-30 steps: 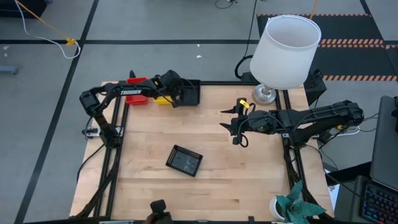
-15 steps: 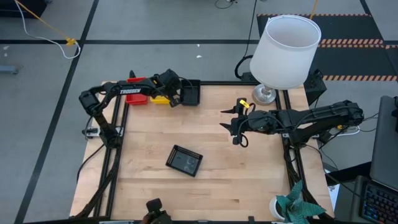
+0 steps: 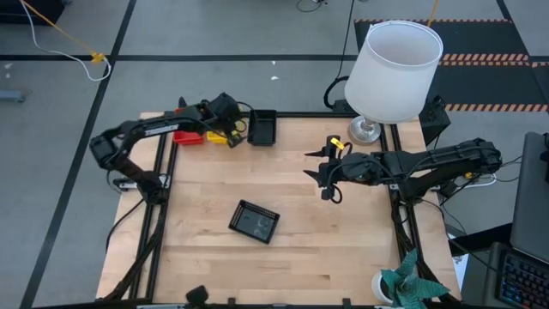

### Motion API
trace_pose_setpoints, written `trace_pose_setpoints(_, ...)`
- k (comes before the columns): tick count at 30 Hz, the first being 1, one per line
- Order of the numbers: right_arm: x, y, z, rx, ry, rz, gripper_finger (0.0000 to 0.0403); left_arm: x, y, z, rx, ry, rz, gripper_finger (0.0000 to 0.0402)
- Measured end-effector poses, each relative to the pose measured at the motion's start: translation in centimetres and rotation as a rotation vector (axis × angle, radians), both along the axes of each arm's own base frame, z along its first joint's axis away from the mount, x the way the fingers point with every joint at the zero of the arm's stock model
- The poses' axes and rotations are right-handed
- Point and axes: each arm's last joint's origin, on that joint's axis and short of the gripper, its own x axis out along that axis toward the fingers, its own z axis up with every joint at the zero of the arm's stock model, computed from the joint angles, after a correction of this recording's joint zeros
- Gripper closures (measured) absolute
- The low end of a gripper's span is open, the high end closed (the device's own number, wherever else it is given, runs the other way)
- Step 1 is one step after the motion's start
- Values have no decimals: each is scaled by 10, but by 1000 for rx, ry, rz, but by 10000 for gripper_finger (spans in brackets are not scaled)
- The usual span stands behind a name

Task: Stack baskets by color
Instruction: Stack the bottom yellow bin on top of the top yellow bin, then adjust the stacked red bin

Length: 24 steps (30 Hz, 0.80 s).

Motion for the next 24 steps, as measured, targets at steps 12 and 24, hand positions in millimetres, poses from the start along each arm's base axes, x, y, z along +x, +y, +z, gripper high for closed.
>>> trace_pose_setpoints(12, -1, 2, -2, 30, 6, -9, 174, -40, -29, 6, -154, 34, 277, 383)
trace_pose_setpoints(24, -1, 2, -1, 0, 12, 7, 174, -57, -21, -7, -195, 63, 398, 383)
